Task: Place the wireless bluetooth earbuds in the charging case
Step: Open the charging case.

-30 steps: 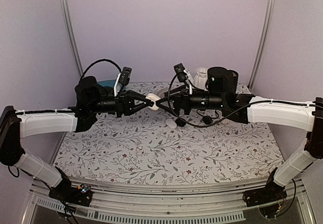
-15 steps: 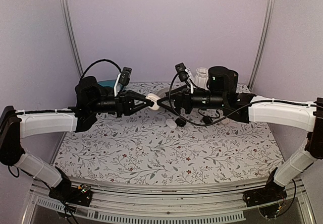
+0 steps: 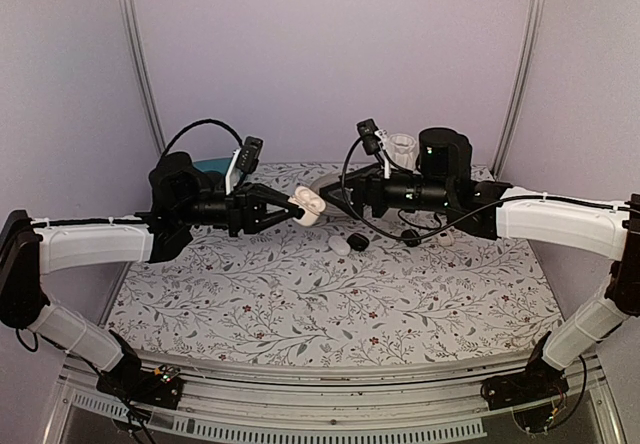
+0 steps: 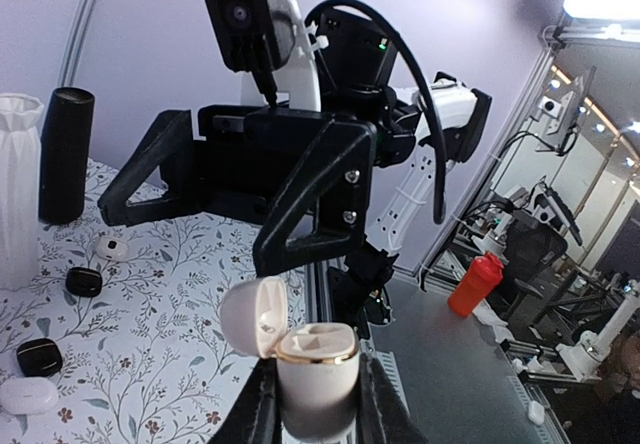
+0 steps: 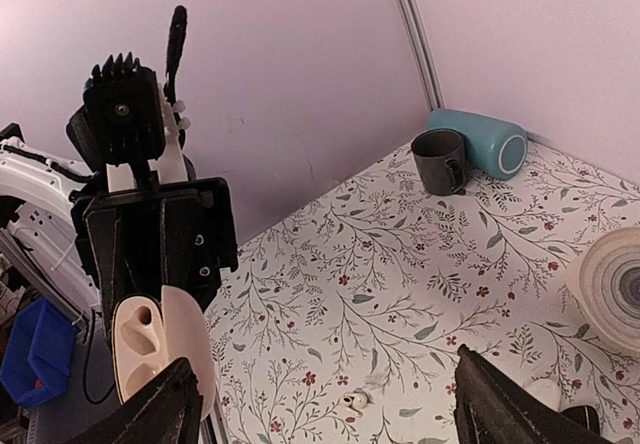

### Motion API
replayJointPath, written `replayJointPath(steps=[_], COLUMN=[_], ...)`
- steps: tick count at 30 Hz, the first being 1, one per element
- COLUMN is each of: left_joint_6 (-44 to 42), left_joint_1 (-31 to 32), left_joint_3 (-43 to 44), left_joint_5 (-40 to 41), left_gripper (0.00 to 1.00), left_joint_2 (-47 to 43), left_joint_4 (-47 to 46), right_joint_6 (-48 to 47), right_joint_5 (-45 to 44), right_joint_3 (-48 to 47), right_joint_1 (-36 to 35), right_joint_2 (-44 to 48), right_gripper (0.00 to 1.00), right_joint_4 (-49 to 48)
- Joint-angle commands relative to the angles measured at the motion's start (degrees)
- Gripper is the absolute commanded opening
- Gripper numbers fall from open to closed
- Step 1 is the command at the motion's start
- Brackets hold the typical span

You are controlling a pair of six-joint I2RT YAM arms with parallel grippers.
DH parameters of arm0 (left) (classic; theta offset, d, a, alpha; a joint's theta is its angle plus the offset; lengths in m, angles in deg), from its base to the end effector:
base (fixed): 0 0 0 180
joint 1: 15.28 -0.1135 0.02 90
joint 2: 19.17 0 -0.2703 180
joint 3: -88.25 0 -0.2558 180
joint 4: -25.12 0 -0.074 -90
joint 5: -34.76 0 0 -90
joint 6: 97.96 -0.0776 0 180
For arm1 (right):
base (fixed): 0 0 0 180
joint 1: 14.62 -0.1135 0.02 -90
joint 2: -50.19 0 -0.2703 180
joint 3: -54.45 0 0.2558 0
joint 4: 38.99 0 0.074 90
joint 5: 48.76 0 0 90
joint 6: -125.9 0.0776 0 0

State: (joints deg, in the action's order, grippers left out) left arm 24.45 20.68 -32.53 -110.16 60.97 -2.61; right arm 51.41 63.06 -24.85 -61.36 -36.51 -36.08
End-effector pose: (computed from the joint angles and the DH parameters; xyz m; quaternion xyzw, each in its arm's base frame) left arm 0.2302 -0.2454 0.3025 0.3629 0.5781 -0.6261 0.3769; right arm 0.2543 0.3124 0.3243 -0.3197 0.6934 0.4496 0.4634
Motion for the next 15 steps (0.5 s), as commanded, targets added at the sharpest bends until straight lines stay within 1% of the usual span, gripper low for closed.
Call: replayJointPath(steps=[1,3,6,9,12,15], left_joint_6=[-2.05,-2.79,-2.82,-2.79,-2.58,-2.26], left_joint_1=[0.51,0.43,0.41,0.38,0.37,0.4], left_joint_3=[-0.05,0.38,0.27,0.23,0.23,0.31], left_joint_5=[2.56,3.91,4.7,4.54,3.36,2.17], left_gripper=[0.0,0.0,0.0,0.0,0.0,0.0], left_joint_2=[-0.84,-0.56,-0.36,-0.23,0.02,0.34], left_joint_4=[0.97,2.31,1.92,1.26,-0.27,-1.39], right_joint_6=[0.47,1.02,1.95,2.42,2.63,3.43], right_joint_5=[4.95,6.43,6.24,5.45,6.93,10.25], right_joint_3=[-1.95,-2.3,-1.89,-1.6,-1.79,-2.84], right_joint_1=[0.23,0.22,0.25,0.24,0.21,0.23], right_joint_2=[0.92,0.99,1.6,2.66,2.61,0.88], right_gripper=[0.87,0.87,0.86,0.85,0.84,0.77], right_joint_4=[-0.65,-0.68,-0.81,-0.77,-0.64,-0.33])
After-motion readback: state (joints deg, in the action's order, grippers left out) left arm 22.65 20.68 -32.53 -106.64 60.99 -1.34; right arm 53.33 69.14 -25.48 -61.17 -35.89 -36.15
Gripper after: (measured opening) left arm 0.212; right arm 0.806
